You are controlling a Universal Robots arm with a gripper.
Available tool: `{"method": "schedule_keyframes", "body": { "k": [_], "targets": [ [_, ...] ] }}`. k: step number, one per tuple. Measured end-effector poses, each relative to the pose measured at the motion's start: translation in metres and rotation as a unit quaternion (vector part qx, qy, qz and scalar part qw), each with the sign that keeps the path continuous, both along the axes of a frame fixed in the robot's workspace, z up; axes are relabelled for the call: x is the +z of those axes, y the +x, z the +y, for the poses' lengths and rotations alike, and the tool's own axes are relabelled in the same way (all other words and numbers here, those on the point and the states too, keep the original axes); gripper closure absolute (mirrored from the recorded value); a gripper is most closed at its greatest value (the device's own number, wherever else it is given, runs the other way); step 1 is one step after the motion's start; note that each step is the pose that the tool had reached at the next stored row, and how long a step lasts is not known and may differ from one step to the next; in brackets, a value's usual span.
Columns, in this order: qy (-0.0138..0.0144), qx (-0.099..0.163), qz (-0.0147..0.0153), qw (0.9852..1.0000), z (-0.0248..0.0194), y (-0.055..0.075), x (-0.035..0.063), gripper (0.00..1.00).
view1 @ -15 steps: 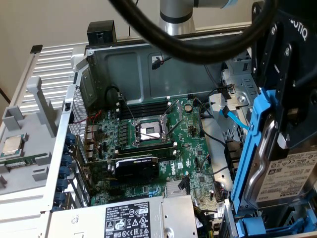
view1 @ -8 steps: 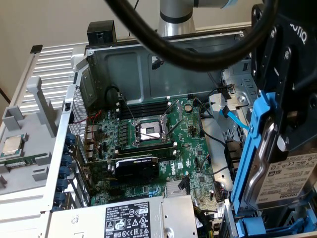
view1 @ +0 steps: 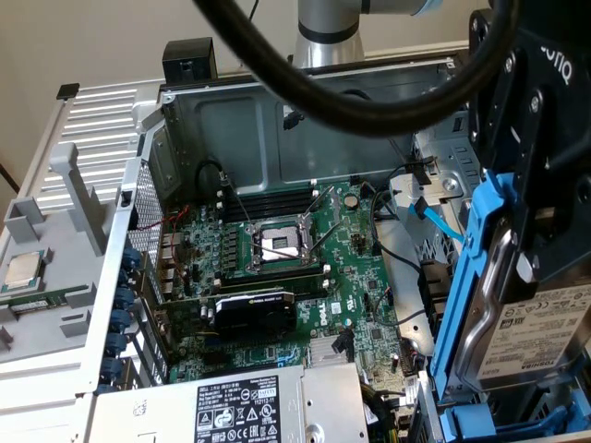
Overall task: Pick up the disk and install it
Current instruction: 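Insert the disk into the insertion slot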
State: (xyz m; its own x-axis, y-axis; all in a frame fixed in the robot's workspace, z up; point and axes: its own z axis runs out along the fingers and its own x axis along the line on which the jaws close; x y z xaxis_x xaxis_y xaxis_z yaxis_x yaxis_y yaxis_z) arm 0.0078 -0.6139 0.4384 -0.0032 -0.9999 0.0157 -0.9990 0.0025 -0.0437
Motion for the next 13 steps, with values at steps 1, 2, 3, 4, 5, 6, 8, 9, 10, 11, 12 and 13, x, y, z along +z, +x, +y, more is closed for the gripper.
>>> {"method": "schedule_keyframes", "body": {
  "k": [1, 2, 3, 4, 5, 6, 8, 9, 10, 11, 12, 13],
  "targets": [
    [0.0001, 0.0, 0.0, 1.0, 0.0, 0.0, -0.0002, 0.63],
    [0.0001, 0.0, 0.0, 1.0, 0.0, 0.0, -0.0003, 0.63],
    [0.0, 0.0, 0.0, 1.0, 0.0, 0.0001, -0.0005, 0.63],
    [0.0001, 0.0, 0.0, 1.0, 0.0, 0.0001, -0.0009, 0.63],
    [0.0, 0.0, 0.0, 1.0, 0.0, 0.0, -0.001, 0.63],
    [0.0, 0.0, 0.0, 1.0, 0.0, 0.0, -0.0013, 0.63],
    [0.0, 0.0, 0.0, 1.0, 0.0, 0.0, -0.0021, 0.63],
    [0.0, 0.0, 0.0, 1.0, 0.0, -0.0002, -0.0026, 0.63],
    [0.0, 0.0, 0.0, 1.0, 0.0, -0.0003, -0.0029, 0.63],
    [0.0, 0.0, 0.0, 1.0, 0.0, -0.0003, -0.0033, 0.63],
    [0.0, 0.0, 0.0, 1.0, 0.0, -0.0003, -0.0038, 0.63],
    [0.0, 0.0, 0.0, 1.0, 0.0, -0.0003, -0.0043, 0.63]
  ]
}}
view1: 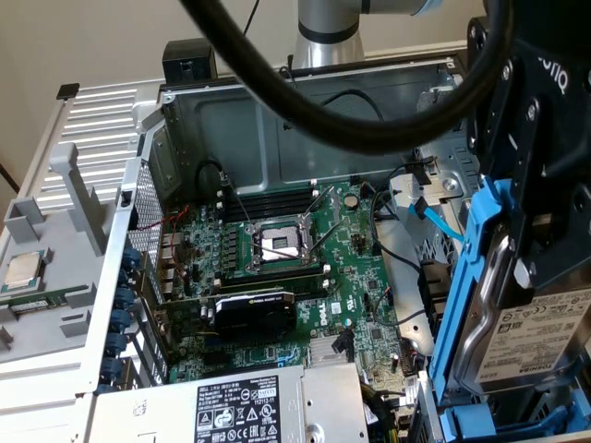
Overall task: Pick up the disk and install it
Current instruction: 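Insert the disk into the insertion slot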
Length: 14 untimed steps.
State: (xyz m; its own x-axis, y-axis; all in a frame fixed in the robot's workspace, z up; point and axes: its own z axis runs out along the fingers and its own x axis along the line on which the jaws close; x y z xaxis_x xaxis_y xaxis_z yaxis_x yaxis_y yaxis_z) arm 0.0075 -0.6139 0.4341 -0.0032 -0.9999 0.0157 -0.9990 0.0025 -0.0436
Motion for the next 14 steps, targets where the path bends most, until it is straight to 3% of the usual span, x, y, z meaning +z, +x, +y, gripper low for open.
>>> {"method": "schedule_keyframes", "body": {
  "k": [14],
  "targets": [
    [0.0, 0.0, 0.0, 1.0, 0.0028, 0.0, -0.0053, 0.63]
  ]
}}
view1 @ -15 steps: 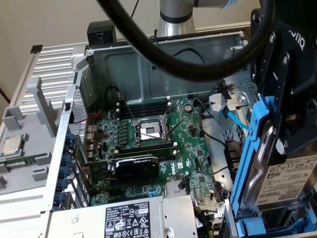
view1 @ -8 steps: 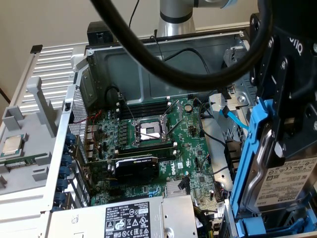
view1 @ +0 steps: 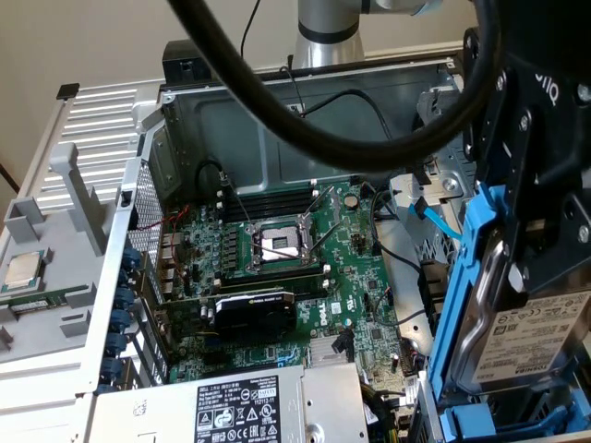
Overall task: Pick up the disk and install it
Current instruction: 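Insert the disk into the insertion slot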
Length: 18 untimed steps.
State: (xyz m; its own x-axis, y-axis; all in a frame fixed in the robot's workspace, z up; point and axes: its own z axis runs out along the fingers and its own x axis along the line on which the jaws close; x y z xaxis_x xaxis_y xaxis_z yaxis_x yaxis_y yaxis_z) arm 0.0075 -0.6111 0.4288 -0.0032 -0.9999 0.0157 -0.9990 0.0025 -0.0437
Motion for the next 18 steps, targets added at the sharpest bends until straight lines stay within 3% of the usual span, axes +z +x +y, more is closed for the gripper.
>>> {"method": "schedule_keyframes", "body": {
  "k": [18],
  "targets": [
    [0.0, 0.0, 0.0, 1.0, 0.0023, 0.0, -0.0045, 0.63]
  ]
}}
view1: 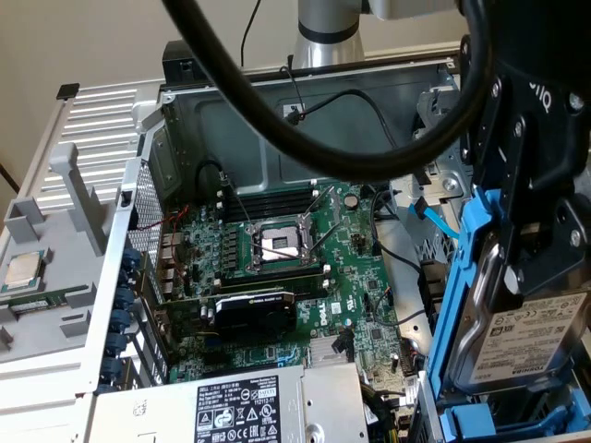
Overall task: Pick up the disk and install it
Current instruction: 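Insert the disk into the insertion slot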
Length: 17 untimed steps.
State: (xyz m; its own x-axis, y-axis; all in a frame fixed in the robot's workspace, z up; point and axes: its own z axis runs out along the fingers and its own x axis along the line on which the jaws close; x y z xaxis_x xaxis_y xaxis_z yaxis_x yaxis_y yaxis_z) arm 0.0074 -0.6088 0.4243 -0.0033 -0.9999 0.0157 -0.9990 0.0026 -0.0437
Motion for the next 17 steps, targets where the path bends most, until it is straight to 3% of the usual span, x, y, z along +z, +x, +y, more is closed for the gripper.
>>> {"method": "schedule_keyframes", "body": {
  "k": [17],
  "targets": [
    [0.0, 0.0, 0.0, 1.0, 0.0, 0.0, -0.0064, 0.63]
  ]
}}
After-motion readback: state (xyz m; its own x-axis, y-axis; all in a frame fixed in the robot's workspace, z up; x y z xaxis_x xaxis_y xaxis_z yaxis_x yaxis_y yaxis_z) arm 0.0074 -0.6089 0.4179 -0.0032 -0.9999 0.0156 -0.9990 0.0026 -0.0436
